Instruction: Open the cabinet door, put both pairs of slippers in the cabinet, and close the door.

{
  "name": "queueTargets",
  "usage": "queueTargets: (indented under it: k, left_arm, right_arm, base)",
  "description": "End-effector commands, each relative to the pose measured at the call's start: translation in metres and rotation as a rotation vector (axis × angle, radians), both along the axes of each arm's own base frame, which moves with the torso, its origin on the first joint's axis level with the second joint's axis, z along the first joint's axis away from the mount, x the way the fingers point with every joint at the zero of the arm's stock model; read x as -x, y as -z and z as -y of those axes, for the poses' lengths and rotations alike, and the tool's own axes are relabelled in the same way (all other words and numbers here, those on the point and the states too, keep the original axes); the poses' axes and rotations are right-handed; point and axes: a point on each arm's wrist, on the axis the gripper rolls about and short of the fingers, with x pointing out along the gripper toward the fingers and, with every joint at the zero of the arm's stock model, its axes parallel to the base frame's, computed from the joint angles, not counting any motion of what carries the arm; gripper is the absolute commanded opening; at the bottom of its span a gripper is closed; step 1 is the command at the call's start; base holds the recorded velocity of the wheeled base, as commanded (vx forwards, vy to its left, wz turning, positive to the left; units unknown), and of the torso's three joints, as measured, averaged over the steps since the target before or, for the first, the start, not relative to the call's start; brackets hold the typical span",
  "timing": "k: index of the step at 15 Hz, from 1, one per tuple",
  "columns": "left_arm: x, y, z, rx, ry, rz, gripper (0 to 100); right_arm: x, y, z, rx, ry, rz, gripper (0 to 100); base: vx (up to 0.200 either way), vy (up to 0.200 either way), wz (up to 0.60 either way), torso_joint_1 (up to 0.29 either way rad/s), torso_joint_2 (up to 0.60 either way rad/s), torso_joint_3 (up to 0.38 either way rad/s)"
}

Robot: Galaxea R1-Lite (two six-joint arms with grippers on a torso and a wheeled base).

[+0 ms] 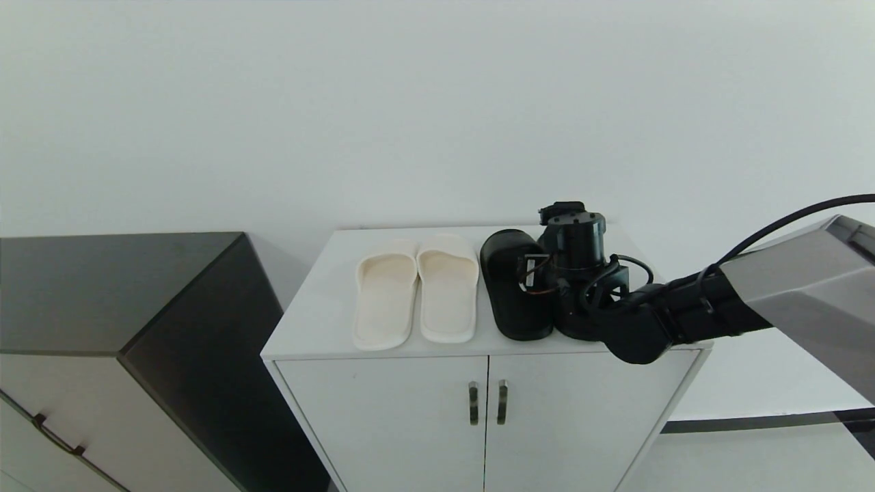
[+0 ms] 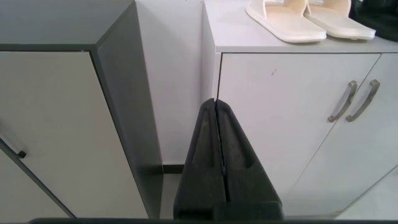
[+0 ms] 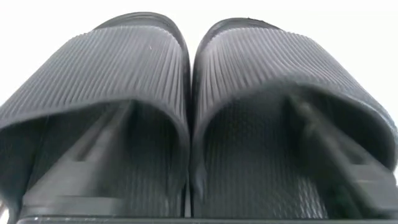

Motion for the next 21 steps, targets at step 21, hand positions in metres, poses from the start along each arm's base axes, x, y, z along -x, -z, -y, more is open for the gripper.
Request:
queueTargets:
  k: [21]
  left_arm:
    - [0.0,0.0,0.0,0.002,-0.001,0.0,0]
  right_arm:
    - [0.186,-0.057,0.055,-0.009,-0.487,-0.004,0]
  base:
    - [0.0,0.0,0.0,0.0,0.0,0.0]
